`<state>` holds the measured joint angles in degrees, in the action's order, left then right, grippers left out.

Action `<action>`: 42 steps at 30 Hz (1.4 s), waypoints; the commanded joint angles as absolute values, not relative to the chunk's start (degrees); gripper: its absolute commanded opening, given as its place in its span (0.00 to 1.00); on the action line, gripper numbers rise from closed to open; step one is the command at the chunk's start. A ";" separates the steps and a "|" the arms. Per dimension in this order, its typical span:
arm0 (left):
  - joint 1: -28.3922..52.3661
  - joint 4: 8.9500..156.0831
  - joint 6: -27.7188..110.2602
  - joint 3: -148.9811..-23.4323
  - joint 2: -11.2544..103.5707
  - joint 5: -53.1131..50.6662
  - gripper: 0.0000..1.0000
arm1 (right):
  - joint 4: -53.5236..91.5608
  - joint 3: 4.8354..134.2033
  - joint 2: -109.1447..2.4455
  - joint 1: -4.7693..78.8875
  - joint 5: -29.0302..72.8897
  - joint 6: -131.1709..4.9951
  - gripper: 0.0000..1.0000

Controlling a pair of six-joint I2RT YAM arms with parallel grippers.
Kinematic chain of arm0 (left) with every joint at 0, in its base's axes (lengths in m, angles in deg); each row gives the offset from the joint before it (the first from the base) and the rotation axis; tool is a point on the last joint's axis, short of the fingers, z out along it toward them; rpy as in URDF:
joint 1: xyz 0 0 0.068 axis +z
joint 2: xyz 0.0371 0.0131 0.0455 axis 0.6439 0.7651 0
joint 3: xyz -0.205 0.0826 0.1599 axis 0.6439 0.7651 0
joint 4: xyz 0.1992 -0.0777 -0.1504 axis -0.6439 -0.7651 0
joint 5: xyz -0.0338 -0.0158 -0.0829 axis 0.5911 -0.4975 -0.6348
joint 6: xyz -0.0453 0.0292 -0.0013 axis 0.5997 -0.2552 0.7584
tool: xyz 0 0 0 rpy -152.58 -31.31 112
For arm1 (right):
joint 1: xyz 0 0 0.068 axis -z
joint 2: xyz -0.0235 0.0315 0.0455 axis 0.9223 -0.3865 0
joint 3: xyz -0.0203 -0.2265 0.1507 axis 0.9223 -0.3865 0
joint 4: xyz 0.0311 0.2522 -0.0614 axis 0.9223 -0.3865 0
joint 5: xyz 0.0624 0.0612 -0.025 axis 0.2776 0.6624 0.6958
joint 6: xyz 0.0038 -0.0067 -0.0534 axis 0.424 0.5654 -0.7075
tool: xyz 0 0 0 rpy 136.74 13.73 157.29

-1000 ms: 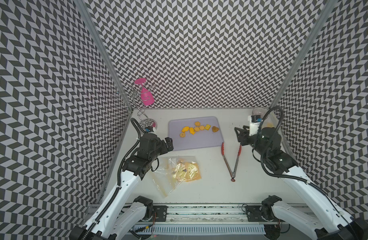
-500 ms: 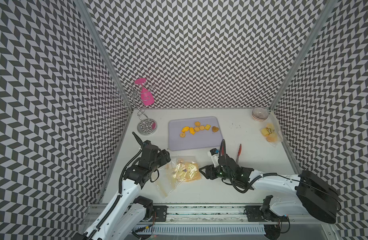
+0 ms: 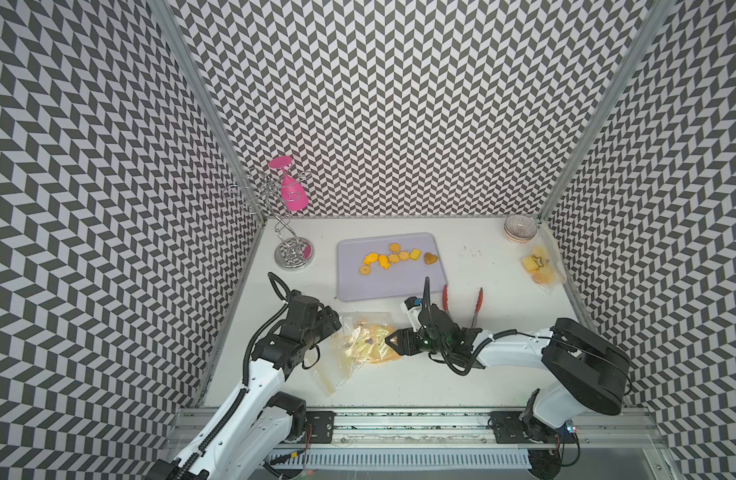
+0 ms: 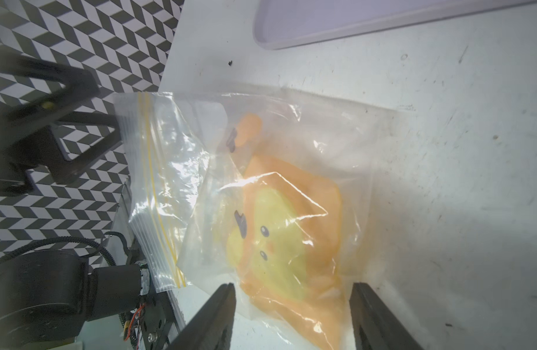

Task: Put the cookies into a resealable bag to prevent moisture
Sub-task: Pick up the ziploc bag from the center of the board.

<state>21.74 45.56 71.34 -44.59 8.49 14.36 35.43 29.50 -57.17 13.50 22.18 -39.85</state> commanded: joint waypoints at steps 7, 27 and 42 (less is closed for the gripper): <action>21.72 48.25 71.06 -44.36 8.82 13.34 0.79 | 43.60 28.91 -60.11 14.43 24.95 -36.60 0.53; 22.18 51.74 68.60 -44.10 8.07 9.61 0.79 | 45.43 23.85 -56.16 19.04 26.14 -36.29 0.00; 21.39 66.97 67.55 -32.77 4.13 -7.57 0.48 | 43.15 14.79 -48.58 33.51 35.70 -40.83 0.00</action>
<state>21.78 61.91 67.36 -33.99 3.92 -3.61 41.55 15.29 -49.69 32.56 32.94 -39.81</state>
